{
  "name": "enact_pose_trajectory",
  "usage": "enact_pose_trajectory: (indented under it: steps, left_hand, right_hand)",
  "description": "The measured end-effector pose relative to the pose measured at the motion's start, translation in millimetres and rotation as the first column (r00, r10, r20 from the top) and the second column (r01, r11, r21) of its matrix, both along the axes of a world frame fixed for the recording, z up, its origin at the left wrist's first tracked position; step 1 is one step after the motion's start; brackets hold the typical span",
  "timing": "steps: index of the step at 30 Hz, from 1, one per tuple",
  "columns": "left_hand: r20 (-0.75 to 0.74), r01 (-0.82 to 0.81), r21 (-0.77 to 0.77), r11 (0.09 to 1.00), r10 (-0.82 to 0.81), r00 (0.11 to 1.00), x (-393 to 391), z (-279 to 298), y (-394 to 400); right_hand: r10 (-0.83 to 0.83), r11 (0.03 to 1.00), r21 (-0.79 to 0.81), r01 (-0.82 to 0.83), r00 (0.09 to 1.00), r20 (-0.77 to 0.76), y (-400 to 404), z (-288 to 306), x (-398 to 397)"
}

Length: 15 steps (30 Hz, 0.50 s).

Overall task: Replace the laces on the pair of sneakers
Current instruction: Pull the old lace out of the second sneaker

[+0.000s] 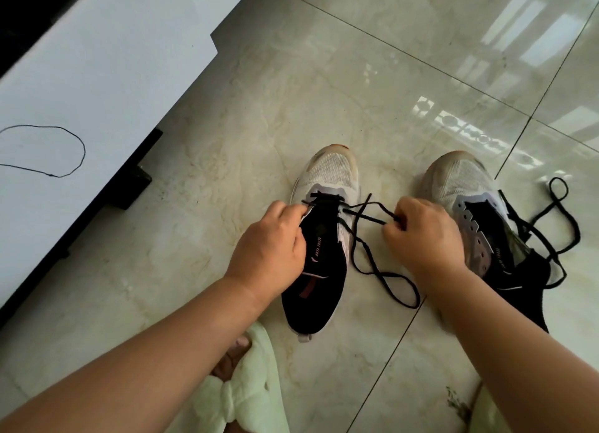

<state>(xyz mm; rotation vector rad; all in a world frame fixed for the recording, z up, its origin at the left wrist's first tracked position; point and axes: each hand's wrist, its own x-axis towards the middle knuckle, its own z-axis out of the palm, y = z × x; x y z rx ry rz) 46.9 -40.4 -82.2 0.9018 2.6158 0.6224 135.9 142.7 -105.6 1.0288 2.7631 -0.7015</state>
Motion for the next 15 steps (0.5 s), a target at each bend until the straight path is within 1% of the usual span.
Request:
enact_pose_trajectory:
  steps: [1, 2, 3, 5, 7, 8, 10, 12, 15]
  left_hand:
    - [-0.001, 0.0, -0.002, 1.0, 0.0, 1.0, 0, 0, 0]
    - [-0.001, 0.001, -0.004, 1.0, -0.001, 1.0, 0, 0, 1]
    - [0.001, 0.005, -0.006, 1.0, -0.005, 1.0, -1, 0, 1]
    - [0.01, 0.016, -0.009, 1.0, -0.016, 1.0, -1, 0, 1]
    - [0.015, 0.023, -0.011, 1.0, -0.023, 1.0, -1, 0, 1]
    - [0.017, 0.026, -0.01, 1.0, -0.026, 1.0, -2, 0, 2]
    - [0.021, 0.034, -0.006, 0.999, -0.034, 0.999, -3, 0, 1]
    - [0.023, 0.039, -0.005, 0.999, -0.039, 0.999, -3, -1, 1]
    - [0.018, 0.028, -0.003, 1.0, -0.028, 0.999, -2, -1, 1]
  right_hand:
    - [0.007, 1.0, 0.0, -0.007, 0.997, 0.08, 2, -2, 2]
    - [0.025, 1.0, -0.017, -0.023, 0.994, 0.11, 1, -2, 3]
    - [0.052, 0.998, -0.045, -0.048, 0.995, 0.087, -1, -2, 3]
    - [0.117, 0.989, -0.087, -0.122, 0.991, -0.061, -10, 2, -1]
    - [0.163, 0.979, -0.086, -0.185, 0.963, -0.214, -20, 7, -8]
    - [0.17, 0.977, -0.079, -0.197, 0.949, -0.265, -23, 8, -11]
    - [0.17, 0.977, -0.071, -0.202, 0.933, -0.318, -26, 8, -16]
    - [0.197, 0.973, -0.05, -0.226, 0.92, -0.339, -26, 7, -20]
    - [0.239, 0.969, 0.014, -0.247, 0.919, -0.314, -21, 3, -19]
